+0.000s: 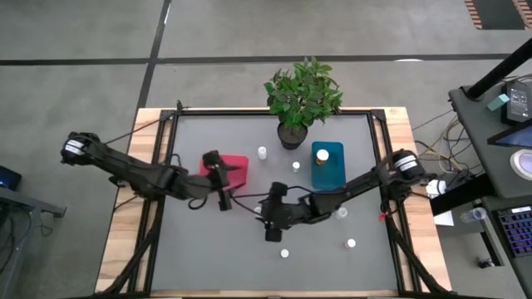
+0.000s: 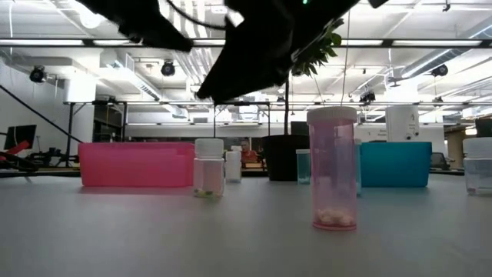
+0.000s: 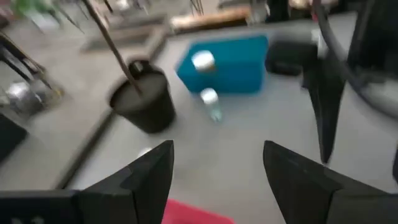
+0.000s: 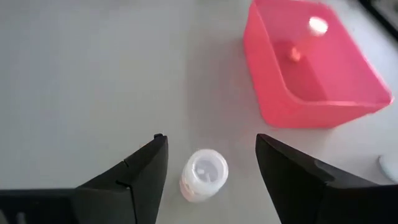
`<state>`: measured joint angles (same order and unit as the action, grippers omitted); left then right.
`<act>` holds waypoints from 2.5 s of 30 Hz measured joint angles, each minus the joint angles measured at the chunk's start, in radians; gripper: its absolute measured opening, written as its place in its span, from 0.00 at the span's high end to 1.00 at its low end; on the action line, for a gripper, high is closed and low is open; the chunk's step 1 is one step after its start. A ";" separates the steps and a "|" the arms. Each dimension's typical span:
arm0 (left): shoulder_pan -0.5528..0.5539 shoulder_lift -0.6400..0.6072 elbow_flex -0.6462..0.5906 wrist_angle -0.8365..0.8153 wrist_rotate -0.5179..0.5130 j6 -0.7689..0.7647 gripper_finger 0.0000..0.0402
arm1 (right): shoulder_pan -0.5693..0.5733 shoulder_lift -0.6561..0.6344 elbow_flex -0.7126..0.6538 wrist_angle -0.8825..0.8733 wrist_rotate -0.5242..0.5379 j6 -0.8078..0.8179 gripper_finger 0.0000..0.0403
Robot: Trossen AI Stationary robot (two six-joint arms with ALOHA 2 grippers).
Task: Pick and place medicine bottles into bin by pill shape (circle, oval)
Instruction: Put the large transparent pill bottle into the blue bin
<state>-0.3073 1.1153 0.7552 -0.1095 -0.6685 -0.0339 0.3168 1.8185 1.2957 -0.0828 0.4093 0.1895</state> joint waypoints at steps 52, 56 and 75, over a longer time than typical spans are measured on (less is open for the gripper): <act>0.002 -0.121 -0.121 0.312 -0.019 0.328 0.43 | -0.027 0.071 0.073 -0.141 0.004 0.062 0.63; 0.002 -0.121 -0.122 0.311 -0.019 0.327 0.43 | -0.027 -0.017 0.073 -0.269 0.056 0.092 0.63; 0.002 -0.121 -0.122 0.311 -0.019 0.325 0.43 | -0.111 -0.589 -0.372 -0.559 0.246 0.497 0.65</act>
<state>-0.3050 0.9943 0.6331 0.2020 -0.6872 0.2913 0.2062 1.2297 0.9239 -0.6422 0.6556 0.6865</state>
